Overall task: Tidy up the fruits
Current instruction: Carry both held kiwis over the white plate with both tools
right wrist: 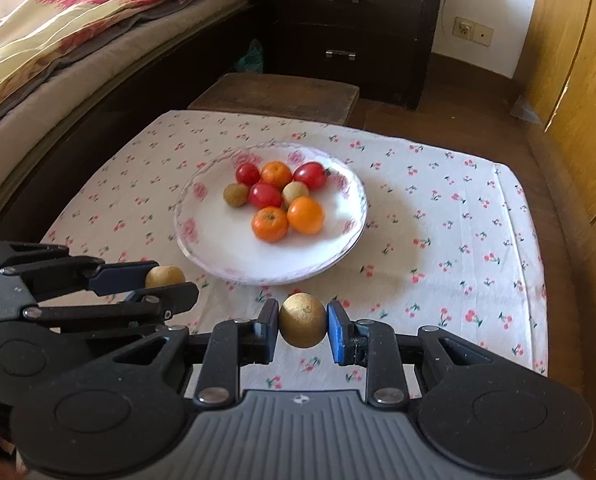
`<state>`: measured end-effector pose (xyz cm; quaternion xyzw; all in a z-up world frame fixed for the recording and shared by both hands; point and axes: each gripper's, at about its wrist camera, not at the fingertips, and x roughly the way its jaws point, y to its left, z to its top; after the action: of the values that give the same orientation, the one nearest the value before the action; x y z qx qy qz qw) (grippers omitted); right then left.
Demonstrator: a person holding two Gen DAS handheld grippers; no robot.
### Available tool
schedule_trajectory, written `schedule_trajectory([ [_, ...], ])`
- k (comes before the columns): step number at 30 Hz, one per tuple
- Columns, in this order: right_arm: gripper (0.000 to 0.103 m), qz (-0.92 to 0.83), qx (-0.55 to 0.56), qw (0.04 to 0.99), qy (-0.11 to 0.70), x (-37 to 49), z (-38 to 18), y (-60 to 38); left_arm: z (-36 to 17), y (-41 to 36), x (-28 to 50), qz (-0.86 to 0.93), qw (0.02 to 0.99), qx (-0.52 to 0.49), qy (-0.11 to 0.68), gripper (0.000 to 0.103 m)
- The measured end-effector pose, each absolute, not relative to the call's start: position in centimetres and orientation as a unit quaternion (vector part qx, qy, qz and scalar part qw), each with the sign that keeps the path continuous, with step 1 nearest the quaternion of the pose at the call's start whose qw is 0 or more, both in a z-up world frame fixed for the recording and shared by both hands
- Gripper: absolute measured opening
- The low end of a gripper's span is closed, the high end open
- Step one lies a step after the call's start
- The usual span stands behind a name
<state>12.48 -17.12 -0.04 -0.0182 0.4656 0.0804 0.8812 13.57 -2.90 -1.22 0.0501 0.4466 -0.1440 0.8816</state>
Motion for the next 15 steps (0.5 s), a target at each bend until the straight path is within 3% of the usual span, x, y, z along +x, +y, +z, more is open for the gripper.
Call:
schedule_trajectory([
  [15, 0.028, 0.07, -0.012, 0.887, 0.457, 16.9, -0.5, -17.8, -1.8, -3.4, 17.7, -0.138, 0.882, 0.036, 0.449, 0.034],
])
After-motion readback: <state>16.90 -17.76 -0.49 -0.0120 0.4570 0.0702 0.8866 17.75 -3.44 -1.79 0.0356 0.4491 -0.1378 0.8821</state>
